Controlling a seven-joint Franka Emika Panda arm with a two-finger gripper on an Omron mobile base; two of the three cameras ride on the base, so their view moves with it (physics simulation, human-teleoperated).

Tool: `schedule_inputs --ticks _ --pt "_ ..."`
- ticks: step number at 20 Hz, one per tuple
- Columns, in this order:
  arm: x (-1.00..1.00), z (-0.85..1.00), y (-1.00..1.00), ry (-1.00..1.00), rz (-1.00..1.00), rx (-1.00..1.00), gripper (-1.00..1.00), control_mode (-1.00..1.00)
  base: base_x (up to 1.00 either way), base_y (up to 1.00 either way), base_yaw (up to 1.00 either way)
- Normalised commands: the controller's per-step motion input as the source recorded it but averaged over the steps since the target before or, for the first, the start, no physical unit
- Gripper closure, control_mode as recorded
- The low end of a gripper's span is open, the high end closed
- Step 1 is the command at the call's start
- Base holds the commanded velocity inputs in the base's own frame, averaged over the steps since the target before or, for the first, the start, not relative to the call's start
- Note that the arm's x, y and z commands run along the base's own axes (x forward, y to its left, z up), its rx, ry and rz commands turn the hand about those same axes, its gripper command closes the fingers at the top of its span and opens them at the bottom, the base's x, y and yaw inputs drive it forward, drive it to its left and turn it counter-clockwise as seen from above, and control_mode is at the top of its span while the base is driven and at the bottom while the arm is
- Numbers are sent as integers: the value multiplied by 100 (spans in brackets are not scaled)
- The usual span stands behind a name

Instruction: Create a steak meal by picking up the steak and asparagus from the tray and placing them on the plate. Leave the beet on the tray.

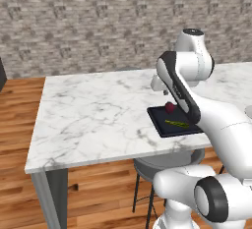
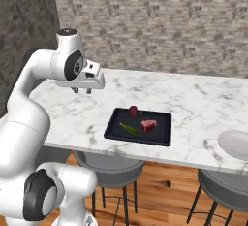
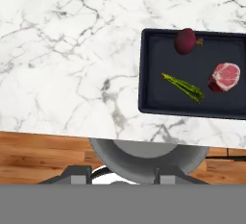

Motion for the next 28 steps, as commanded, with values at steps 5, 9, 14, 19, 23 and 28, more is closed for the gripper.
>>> schedule_inputs --ticks 5,9,14,19,23,28 --pt "-28 0 0 0 0 0 -100 -100 0 0 0" --pt "-53 -12 0 0 0 0 -100 -100 0 0 0" --pt "-47 -34 0 0 0 0 -100 -100 0 0 0" --pt "-24 -27 0 0 0 0 -100 100 -15 -2 0" --pt "0 0 0 0 0 0 -100 100 -44 -30 -2" --pt "0 0 0 0 0 0 -100 100 -26 -51 -6"
